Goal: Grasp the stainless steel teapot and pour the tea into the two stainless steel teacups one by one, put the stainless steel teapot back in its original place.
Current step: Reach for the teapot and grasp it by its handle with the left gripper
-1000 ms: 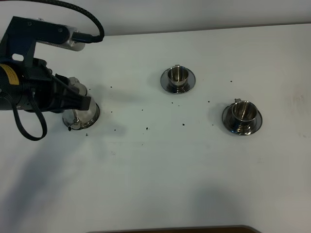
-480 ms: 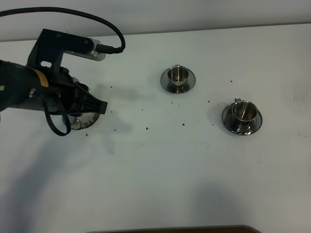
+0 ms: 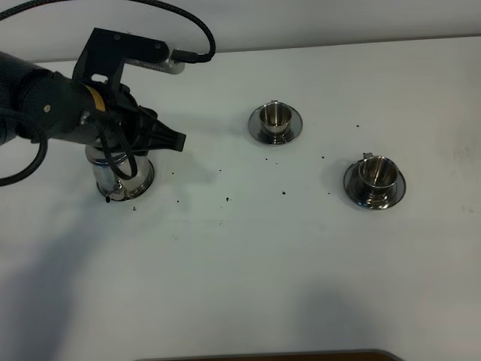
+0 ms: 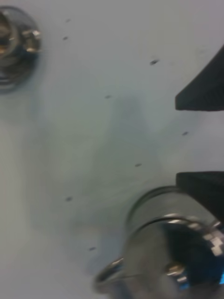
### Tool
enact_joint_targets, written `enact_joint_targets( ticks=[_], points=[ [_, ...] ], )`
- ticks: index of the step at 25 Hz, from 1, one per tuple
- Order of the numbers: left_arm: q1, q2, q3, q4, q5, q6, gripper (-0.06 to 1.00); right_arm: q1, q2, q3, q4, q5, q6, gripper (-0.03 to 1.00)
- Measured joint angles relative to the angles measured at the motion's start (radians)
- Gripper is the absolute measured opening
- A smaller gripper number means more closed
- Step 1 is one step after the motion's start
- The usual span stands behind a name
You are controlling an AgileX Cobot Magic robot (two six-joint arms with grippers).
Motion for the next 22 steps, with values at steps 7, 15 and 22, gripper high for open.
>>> enact_joint_targets(
  ticks=[7,15,22],
  points=[
    [0.052,0.171,-0.147,0.063,-0.003,0.0,0.37,0.0,-0.001,0.0,0.003,0.0,0.0,0.5],
    [0.097,0.346,-0.294,0.053,-0.01,0.054,0.37,0.0,-0.001,0.0,0.004,0.0,-0.001,0.49],
    [0.097,0.484,-0.455,-0.026,0.079,0.121,0.37,0.0,-0.001,0.0,0.004,0.0,-0.001,0.49]
  ],
)
